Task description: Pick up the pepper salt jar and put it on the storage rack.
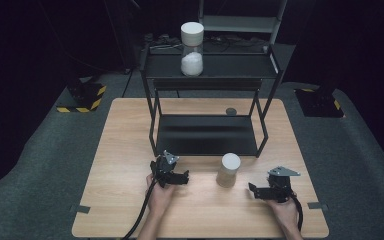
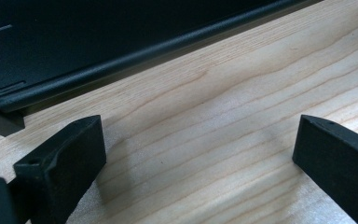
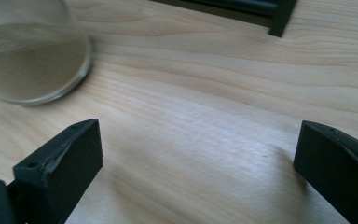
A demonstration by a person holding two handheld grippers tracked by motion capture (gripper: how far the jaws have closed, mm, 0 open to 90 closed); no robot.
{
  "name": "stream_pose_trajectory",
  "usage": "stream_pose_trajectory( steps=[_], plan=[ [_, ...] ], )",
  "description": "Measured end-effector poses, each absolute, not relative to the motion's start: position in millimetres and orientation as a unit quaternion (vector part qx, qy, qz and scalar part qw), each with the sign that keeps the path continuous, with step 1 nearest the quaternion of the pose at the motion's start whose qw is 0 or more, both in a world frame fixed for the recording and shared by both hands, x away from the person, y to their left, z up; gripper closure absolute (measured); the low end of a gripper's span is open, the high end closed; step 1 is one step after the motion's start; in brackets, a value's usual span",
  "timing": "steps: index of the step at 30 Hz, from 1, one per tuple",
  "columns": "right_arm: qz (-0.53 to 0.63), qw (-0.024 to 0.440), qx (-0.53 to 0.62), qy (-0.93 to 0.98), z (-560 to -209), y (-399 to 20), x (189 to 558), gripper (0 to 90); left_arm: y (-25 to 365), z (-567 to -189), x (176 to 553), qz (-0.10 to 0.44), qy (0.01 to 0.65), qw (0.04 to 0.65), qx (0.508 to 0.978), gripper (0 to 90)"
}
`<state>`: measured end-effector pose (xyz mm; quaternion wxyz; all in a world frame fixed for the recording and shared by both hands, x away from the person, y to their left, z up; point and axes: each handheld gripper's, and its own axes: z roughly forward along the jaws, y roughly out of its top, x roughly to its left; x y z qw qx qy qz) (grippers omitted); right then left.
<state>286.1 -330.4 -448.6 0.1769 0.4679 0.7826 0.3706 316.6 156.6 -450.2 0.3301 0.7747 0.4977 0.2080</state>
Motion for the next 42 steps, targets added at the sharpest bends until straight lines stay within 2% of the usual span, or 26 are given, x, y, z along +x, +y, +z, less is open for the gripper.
stream_pose_trajectory(
  steps=[30,42],
  plan=[
    [0.417,0.126,0.383,0.815,-443.2,-295.9,297.3,1.0,156.7,-450.1,316.6,0.208,0.497,0.330,0.775,2.4],
    [0.443,0.131,0.370,0.806,-438.9,-285.2,304.7,4.2,156.6,-450.1,316.6,0.208,0.497,0.330,0.775,2.4]
  ],
)
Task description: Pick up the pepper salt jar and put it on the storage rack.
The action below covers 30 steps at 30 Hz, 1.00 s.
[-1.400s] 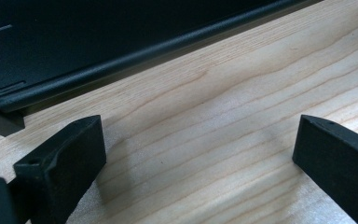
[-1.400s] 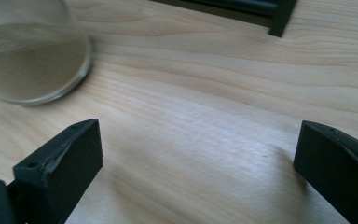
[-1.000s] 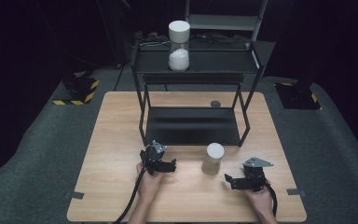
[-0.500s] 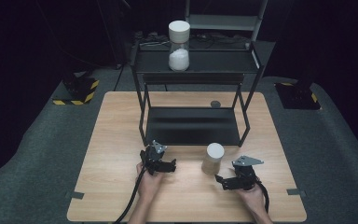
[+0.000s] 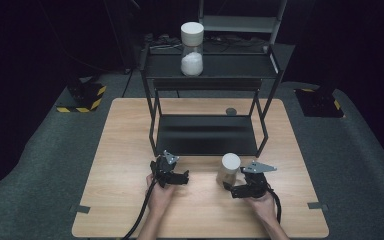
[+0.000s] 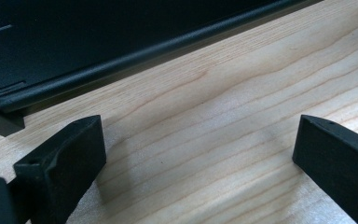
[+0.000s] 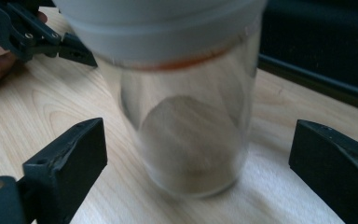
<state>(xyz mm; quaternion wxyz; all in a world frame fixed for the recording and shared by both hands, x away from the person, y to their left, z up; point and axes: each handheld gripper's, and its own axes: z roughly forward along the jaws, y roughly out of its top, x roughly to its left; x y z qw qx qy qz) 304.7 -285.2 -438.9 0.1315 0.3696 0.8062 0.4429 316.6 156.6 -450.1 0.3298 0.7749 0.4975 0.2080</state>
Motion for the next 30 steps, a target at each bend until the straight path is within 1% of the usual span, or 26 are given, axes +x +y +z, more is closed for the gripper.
stream_pose_trajectory(
  steps=[9,18,25,30],
  plan=[
    [0.444,0.143,0.362,0.807,-435.5,-275.6,307.5,6.3,156.6,-450.2,316.6,0.208,0.497,0.330,0.775,2.4],
    [0.460,0.157,0.356,0.798,-434.9,-272.7,306.6,11.6,156.6,-450.1,316.6,0.208,0.497,0.330,0.775,2.4],
    [0.466,0.163,0.345,0.798,-433.4,-269.7,307.3,16.8,156.5,-450.1,316.5,0.208,0.497,0.330,0.775,2.4],
    [0.473,0.170,0.341,0.795,-433.4,-268.0,306.0,22.9,156.5,-450.1,316.5,0.208,0.497,0.330,0.775,2.4]
  ],
)
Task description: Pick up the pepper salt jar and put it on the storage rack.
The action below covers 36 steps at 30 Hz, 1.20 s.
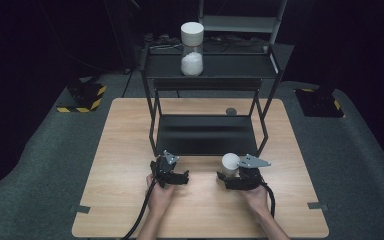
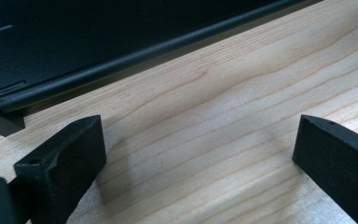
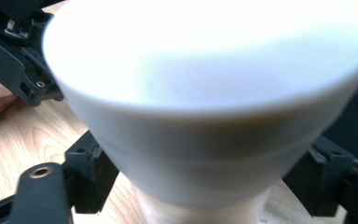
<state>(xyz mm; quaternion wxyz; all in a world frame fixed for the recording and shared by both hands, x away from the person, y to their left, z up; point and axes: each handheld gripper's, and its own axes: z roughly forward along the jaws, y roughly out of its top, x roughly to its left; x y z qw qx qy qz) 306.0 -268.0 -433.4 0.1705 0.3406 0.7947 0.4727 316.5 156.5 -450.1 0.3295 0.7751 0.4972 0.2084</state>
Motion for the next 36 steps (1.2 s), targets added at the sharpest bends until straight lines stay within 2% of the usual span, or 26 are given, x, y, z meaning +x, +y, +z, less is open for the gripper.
stream_pose_trajectory(
  steps=[10,36],
  plan=[
    [0.483,0.192,0.329,0.789,-434.8,-267.6,299.2,32.0,156.5,-450.2,316.5,0.209,0.497,0.330,0.775,2.4],
    [0.486,0.198,0.334,0.783,-430.6,-274.7,300.1,34.3,156.5,-450.2,316.5,0.208,0.498,0.330,0.774,2.4]
  ],
)
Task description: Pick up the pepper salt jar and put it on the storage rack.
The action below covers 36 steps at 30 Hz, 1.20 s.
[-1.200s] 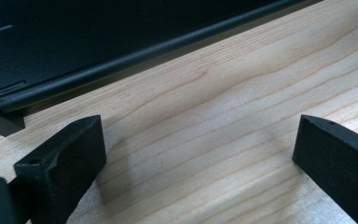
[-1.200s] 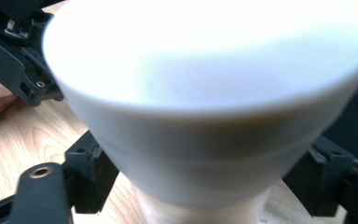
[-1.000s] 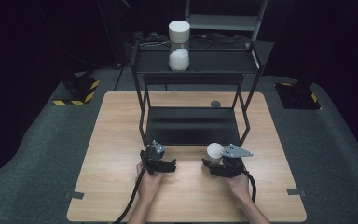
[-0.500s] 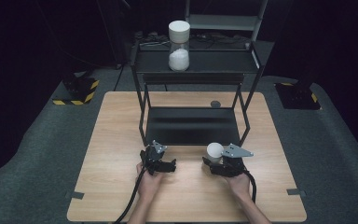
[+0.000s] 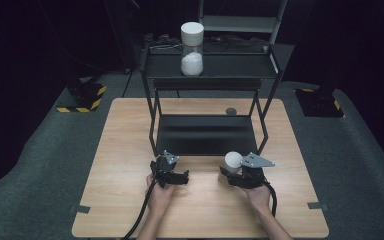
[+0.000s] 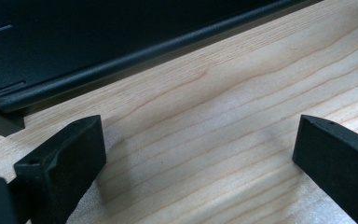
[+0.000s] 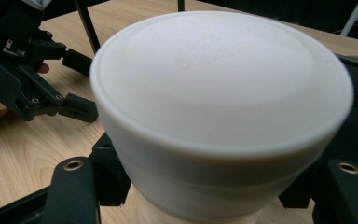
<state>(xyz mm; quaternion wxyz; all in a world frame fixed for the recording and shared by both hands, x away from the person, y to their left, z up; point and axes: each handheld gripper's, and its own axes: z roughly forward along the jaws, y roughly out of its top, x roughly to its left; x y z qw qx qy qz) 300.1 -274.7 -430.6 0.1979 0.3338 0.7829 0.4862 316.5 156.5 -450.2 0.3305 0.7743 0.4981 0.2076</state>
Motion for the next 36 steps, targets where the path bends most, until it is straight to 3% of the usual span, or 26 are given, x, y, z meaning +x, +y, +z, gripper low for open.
stream_pose_trajectory(
  steps=[36],
  plan=[
    [0.491,0.188,0.331,0.783,-375.2,-306.3,318.1,34.6,156.5,-450.2,316.6,0.208,0.498,0.330,0.775,2.4]
  ],
)
